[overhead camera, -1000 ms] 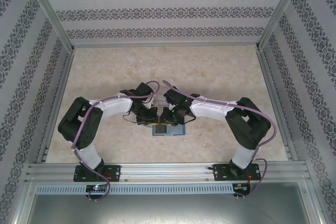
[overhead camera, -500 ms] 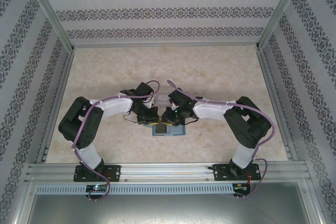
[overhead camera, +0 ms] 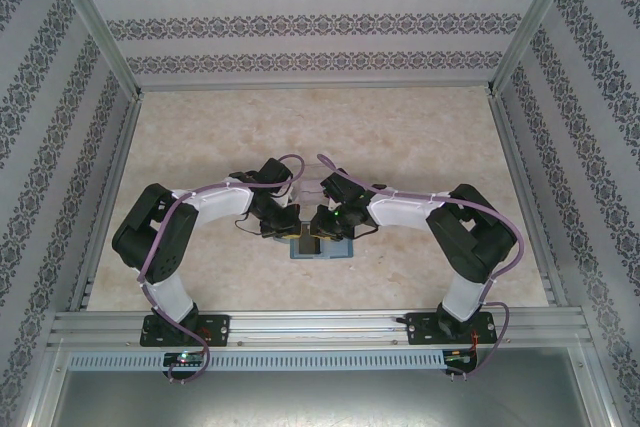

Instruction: Take the credit cards out of the card holder

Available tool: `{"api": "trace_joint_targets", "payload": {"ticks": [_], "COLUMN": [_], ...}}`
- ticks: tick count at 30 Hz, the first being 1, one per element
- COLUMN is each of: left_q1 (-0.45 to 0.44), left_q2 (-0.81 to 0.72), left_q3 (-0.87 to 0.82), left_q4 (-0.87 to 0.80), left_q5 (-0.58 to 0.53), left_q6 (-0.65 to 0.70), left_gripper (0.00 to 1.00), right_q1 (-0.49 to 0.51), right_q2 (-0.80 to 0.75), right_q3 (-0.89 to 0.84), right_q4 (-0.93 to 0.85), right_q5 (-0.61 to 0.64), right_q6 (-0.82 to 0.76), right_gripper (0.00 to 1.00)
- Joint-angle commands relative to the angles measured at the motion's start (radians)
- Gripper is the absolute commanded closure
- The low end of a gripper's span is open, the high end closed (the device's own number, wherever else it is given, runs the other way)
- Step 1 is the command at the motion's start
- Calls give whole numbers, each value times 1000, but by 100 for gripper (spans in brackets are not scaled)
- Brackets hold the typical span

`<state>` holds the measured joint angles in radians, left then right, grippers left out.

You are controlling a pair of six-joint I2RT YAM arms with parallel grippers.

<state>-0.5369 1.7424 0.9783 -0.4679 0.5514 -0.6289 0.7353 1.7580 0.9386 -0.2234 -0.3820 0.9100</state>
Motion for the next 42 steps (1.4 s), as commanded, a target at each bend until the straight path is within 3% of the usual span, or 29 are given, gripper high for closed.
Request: {"api": "trace_joint_targets", "payload": {"ticks": [1,14,27,42], "left_q1": [-12,-22,-54,-55], "left_q2": [14,-23,35,80], "left_q3": [-2,50,66,55], "left_q4": [-48,-68,-35,-92], "left_q5": [-20,-15,10,-51], "left_q6": [24,13,0,37], "left_gripper": [100,100,100,100], "right_q1": [-4,-16,-18,-19], "right_q2": [-31,-54,1,11], "right_q3": [6,-5,-8,-26], "right_q4": [-75,-81,-78,-20], "right_q5": [52,44,35,-23], "right_q6": [-26,-36,-65,-78], "right_gripper": [77,75,74,74]}}
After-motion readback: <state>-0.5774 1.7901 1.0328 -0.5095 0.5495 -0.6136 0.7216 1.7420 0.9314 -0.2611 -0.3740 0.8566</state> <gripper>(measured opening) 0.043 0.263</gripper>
